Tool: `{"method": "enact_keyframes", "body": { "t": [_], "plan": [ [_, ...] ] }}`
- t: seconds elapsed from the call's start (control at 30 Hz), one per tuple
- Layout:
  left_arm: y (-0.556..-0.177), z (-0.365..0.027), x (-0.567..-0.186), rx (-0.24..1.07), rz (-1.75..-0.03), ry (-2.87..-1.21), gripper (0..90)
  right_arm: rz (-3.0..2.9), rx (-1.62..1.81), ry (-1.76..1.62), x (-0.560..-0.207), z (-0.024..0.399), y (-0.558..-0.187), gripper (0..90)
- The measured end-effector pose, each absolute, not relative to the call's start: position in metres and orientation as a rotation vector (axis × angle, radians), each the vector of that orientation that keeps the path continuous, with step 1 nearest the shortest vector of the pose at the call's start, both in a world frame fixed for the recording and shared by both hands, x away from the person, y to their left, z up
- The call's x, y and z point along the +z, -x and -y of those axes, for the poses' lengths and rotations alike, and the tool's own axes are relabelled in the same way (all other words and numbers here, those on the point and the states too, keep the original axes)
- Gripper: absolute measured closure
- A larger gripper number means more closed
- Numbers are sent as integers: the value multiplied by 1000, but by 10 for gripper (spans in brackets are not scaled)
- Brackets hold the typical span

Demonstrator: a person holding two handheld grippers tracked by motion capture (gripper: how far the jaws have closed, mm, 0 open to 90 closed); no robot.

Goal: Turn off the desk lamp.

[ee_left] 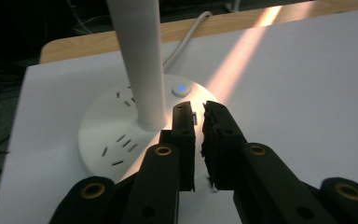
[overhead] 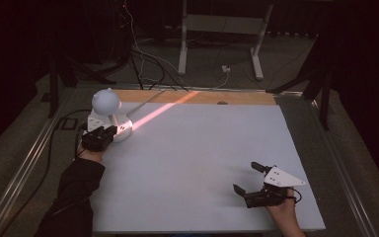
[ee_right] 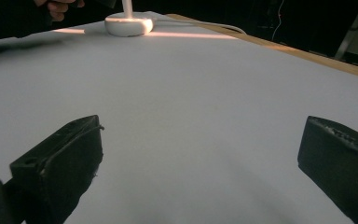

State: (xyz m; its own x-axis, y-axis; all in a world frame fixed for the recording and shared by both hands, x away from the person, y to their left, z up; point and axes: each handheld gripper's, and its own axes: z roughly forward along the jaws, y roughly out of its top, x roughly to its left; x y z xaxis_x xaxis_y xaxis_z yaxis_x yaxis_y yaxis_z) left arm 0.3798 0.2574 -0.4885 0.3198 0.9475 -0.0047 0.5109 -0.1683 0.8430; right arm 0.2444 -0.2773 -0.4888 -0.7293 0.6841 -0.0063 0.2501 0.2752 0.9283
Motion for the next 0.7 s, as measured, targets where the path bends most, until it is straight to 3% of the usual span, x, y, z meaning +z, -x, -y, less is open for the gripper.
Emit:
{"method": "enact_keyframes", "body": {
  "t": [0.03,0.07,0.43,0.67,0.7],
  "plan": [
    [-379,-258,-487,701,-1304,-1803,834,-2145,1447,-843,-489,277,-244,0],
    [-377,-258,-485,700,-1315,-1797,733,-2145,1448,-844,-489,277,-244,0],
    [-365,-255,-470,653,-1340,-1762,455,-2144,1446,-843,-489,277,-244,0],
    [-359,-251,-466,543,-1333,-1782,152,-2144,1447,-844,-489,278,-245,0],
    [-357,-250,-465,543,-1336,-1780,144,-2144,1447,-844,-489,278,-245,0]
  ]
}}
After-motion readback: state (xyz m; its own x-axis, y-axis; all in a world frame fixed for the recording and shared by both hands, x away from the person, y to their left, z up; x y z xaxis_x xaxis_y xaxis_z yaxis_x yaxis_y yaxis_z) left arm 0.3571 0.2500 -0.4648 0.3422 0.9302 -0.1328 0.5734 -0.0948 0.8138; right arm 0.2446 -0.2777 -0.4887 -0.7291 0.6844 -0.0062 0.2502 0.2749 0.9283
